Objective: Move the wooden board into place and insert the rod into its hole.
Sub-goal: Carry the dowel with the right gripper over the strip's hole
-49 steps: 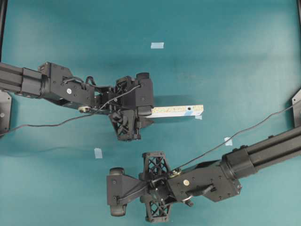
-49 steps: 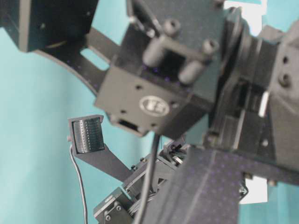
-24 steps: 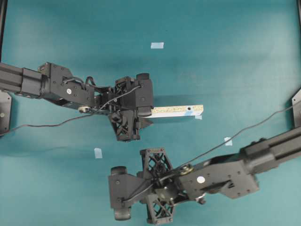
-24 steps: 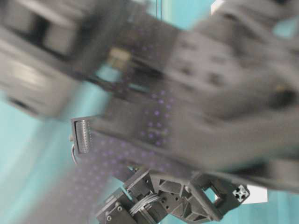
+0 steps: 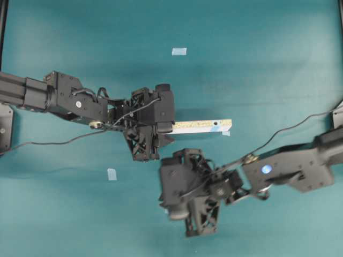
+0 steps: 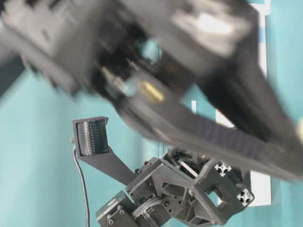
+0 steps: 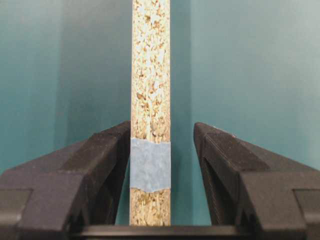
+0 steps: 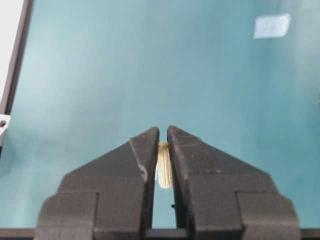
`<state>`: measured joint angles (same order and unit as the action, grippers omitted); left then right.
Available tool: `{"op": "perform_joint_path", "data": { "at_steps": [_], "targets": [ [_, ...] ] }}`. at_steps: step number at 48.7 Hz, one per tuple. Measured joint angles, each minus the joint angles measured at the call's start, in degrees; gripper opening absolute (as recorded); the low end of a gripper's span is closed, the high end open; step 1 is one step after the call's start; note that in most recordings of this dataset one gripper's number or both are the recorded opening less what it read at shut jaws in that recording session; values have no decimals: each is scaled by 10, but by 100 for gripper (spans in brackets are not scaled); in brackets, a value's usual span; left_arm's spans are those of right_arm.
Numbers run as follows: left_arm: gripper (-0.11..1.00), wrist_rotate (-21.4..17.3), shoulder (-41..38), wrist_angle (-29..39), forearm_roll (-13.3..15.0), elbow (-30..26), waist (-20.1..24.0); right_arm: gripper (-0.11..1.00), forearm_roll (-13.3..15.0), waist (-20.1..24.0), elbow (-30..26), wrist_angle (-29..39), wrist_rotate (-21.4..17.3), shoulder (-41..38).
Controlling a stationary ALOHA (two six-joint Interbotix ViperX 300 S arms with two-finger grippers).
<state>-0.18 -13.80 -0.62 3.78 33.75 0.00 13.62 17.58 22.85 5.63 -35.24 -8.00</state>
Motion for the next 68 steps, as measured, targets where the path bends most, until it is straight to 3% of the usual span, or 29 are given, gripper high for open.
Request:
{"op": "perform_joint_path", "data": {
  "at_steps": [37, 55, 68],
  "targets": [
    [50, -1, 0, 0, 0, 1, -2, 9, 1, -100, 224, -224, 13, 178],
    [50, 0, 0, 0, 0, 4, -2, 9, 1, -154, 290, -265, 80, 222],
    [50, 0, 0, 0, 0, 9, -2, 9, 1, -187, 327, -339, 87, 236]
  ]
}}
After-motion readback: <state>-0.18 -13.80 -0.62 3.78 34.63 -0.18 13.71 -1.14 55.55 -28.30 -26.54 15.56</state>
